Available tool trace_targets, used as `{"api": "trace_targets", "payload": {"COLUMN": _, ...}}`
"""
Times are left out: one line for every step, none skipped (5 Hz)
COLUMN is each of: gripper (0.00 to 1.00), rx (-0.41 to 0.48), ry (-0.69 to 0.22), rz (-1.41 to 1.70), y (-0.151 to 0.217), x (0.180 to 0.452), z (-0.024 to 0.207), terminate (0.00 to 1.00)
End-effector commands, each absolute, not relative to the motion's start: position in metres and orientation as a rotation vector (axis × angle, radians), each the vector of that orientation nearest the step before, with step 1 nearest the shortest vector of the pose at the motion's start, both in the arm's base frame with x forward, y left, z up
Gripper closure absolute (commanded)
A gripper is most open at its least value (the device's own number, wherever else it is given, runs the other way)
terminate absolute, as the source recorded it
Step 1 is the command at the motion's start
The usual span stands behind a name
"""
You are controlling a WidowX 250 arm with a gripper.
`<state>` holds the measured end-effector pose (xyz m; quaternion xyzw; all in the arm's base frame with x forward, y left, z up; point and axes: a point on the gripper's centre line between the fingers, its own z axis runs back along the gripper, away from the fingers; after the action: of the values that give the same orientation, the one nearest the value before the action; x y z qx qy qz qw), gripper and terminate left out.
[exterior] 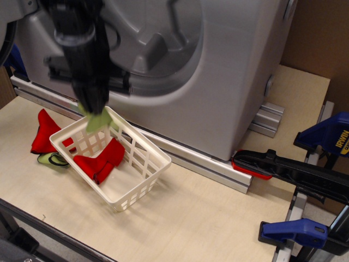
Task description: Take clothes out of laundry machine
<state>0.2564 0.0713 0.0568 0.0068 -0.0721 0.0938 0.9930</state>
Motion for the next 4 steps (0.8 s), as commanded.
{"api": "trace_targets", "payload": {"gripper": 1.0, "rx": -0.102, "ry": -0.092, "rz": 0.078, "y": 0.057, "x": 0.272, "z": 0.044, "terminate": 0.0}}
{"api": "trace_targets", "payload": {"gripper": 0.0, "rx": -0.083, "ry": -0.126, "rz": 0.114, "y": 0.056, "x": 0.274, "z": 0.051, "terminate": 0.0}}
{"api": "trace_targets", "payload": {"gripper": 0.0, "rx": -0.03, "ry": -0.079, "rz": 0.198, "y": 0.052, "x": 0.273, "z": 0.062, "terminate": 0.0}}
{"api": "trace_targets", "payload": {"gripper": 0.0, "rx": 0.016, "ry": -0.069, "rz": 0.213, "y": 0.048, "x": 0.268, "z": 0.074, "terminate": 0.0}}
